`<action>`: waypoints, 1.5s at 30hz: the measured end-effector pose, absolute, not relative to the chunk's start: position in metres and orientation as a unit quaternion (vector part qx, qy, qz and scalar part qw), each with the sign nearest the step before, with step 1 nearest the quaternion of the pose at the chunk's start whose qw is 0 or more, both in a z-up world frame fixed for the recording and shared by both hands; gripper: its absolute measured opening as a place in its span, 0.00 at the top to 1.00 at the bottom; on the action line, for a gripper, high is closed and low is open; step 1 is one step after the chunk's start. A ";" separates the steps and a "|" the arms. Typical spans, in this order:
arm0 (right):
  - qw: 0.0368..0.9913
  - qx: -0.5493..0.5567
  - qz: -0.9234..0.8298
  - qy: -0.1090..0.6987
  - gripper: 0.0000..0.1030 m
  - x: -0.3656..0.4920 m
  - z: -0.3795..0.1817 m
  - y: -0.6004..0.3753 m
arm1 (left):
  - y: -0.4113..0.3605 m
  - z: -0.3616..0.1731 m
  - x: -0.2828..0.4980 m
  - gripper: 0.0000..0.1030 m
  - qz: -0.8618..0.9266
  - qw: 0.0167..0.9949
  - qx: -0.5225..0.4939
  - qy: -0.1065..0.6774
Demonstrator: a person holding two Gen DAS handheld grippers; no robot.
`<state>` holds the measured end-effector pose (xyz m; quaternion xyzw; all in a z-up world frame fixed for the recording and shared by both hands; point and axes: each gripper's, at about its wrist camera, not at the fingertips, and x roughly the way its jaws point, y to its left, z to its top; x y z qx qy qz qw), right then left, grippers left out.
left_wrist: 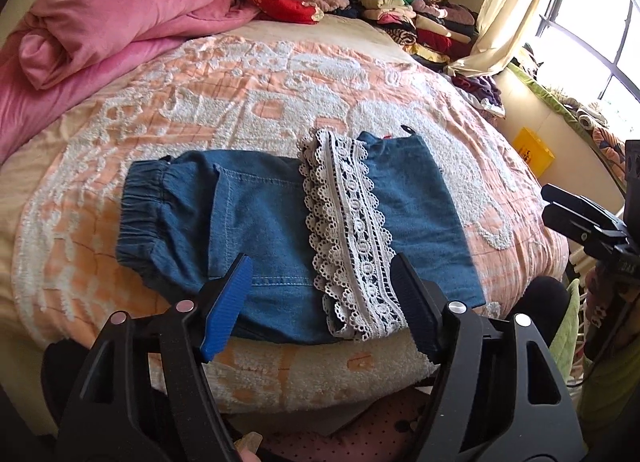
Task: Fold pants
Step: 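Press the lace edge flat with the left gripper, then open it, then move the right gripper to the elastic waistband and grasp it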
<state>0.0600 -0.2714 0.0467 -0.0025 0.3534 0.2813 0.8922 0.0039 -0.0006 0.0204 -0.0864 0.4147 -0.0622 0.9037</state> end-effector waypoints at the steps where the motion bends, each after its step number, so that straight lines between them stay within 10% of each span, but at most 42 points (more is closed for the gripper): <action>1: 0.894 -0.003 0.279 0.351 0.06 0.061 0.048 -0.272 | 0.001 0.021 0.004 0.38 -0.061 0.904 -0.087 0.413; 8: 0.900 -0.004 0.282 0.332 0.06 0.081 0.063 -0.267 | 0.008 0.030 0.002 0.38 -0.057 0.911 -0.088 0.398; 15: 0.865 -0.043 0.319 0.385 0.38 0.144 0.032 -0.215 | -0.030 0.009 0.015 0.54 -0.119 0.896 -0.074 0.422; 26: 0.844 -0.106 0.265 0.454 0.42 0.222 -0.042 -0.172 | -0.059 -0.052 0.042 0.52 -0.118 0.866 -0.014 0.486; 34: 0.855 -0.083 0.264 0.439 0.40 0.220 -0.032 -0.189 | -0.054 -0.045 0.038 0.41 -0.121 0.868 -0.024 0.481; 45: 0.880 -0.005 0.302 0.365 0.07 0.175 0.058 -0.230 | -0.029 -0.004 0.019 0.11 -0.070 0.899 -0.023 0.433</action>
